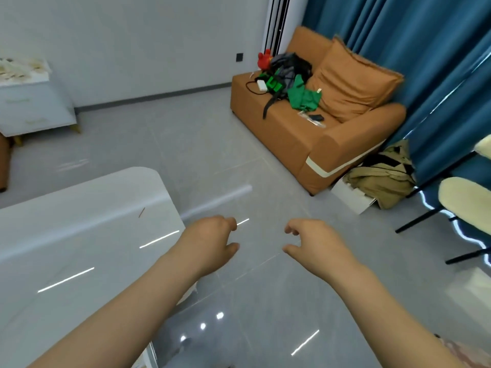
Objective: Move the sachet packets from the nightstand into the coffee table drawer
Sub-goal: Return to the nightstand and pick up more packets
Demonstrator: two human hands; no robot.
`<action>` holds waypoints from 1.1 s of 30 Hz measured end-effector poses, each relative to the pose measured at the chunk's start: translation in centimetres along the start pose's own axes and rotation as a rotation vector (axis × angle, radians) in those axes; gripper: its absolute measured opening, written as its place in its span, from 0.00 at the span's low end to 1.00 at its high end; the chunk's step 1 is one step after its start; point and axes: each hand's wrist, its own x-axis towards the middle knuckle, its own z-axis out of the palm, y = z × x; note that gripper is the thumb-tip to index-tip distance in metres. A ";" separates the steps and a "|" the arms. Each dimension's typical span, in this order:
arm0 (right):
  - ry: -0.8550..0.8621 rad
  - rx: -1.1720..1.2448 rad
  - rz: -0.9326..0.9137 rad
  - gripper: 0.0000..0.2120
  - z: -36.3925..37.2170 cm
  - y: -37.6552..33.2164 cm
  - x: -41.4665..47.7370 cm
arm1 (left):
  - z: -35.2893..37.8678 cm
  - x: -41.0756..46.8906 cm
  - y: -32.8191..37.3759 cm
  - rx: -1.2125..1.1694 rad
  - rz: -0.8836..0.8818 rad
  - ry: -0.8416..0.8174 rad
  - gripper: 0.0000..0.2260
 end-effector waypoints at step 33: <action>0.090 -0.001 -0.223 0.18 -22.0 8.2 51.3 | -19.1 48.8 -4.9 -0.009 -0.167 0.121 0.18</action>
